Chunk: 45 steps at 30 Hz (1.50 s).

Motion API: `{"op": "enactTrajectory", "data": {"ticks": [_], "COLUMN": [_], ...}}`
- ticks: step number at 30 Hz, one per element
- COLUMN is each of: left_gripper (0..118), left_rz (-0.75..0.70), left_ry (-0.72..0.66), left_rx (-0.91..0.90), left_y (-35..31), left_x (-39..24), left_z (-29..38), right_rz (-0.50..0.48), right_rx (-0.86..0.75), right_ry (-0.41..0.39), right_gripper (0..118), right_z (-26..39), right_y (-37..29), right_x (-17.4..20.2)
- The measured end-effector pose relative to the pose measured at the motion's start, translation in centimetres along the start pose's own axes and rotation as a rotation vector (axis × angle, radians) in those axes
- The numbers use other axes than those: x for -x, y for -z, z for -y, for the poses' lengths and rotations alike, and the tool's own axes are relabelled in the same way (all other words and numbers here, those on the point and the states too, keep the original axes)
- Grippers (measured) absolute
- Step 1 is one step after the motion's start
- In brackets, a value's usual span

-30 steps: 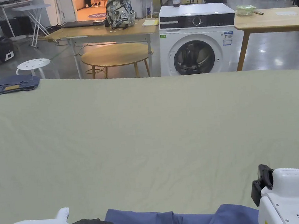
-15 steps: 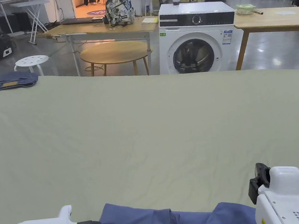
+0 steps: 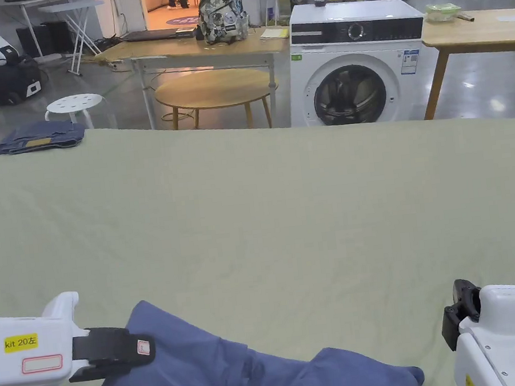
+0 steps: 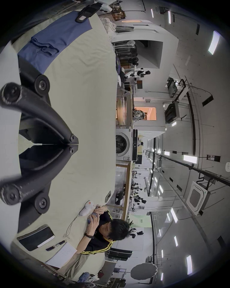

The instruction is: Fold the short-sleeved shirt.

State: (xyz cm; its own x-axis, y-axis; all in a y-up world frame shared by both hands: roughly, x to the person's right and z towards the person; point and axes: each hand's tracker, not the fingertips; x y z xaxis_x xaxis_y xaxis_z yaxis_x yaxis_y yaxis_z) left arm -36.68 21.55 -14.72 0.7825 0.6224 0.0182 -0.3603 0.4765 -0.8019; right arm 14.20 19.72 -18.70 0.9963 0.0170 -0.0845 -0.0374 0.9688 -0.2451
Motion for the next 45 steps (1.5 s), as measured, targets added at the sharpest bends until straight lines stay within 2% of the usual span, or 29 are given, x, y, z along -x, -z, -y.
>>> {"op": "enactTrajectory", "data": {"ticks": [8, 18, 28, 32, 33, 35, 36, 37, 38, 43, 44, 45], "left_gripper": [5, 5, 5, 6, 8, 23, 36, 58, 65, 63, 61, 52], "left_rz": [0.055, 0.101, 0.027, -0.011, -0.012, 0.032, 0.068, 0.093, 0.106, 0.169, 0.153, 0.132], "left_ry": [0.109, 0.304, 0.338, 0.317, 0.309, 0.277, 0.247, 0.223, 0.212, 0.171, 0.179, 0.193], "left_rx": [0.08, 0.237, 0.359, 0.39, 0.393, 0.388, 0.377, 0.362, 0.353, 0.279, 0.265, 0.255], "left_y": [3.9, 12.3, 23.1, 25.1, 25.3, 24.5, 24.0, 23.4, 22.8, 20.0, 20.1, 20.7], "left_x": [-7.8, -16.8, -20.1, -20.1, -19.9, -19.6, -19.5, -19.3, -19.2, -18.2, -18.1, -18.1], "left_z": [0.5, 2.6, 6.1, 7.3, 7.4, 7.4, 7.3, 7.1, 6.9, 4.9, 4.8, 4.9], "right_rz": [0.003, 0.029, 0.057, 0.062, 0.062, 0.062, 0.062, 0.062, 0.062, 0.065, 0.065, 0.067], "right_rx": [0.0, 0.011, 0.024, 0.03, 0.032, 0.034, 0.033, 0.032, 0.032, 0.033, 0.034, 0.035], "right_ry": [0.005, 0.009, 0.016, 0.017, 0.017, 0.016, 0.015, 0.013, 0.012, 0.01, 0.011, 0.013], "right_gripper": [0, 0, 0, 0, 0, 0, 0, 0, 0, 0, 0, 0], "right_z": [0.1, 0.5, 0.8, 0.9, 0.9, 0.9, 0.9, 0.9, 0.9, 0.9, 0.9, 0.9], "right_y": [-0.2, -0.7, -1.0, -1.0, -1.0, -1.0, -1.1, -1.1, -1.2, -1.4, -1.4, -1.4], "right_x": [-0.3, -1.5, -2.5, -2.6, -2.6, -2.7, -2.7, -2.8, -2.8, -3.0, -3.0, -3.1]}}
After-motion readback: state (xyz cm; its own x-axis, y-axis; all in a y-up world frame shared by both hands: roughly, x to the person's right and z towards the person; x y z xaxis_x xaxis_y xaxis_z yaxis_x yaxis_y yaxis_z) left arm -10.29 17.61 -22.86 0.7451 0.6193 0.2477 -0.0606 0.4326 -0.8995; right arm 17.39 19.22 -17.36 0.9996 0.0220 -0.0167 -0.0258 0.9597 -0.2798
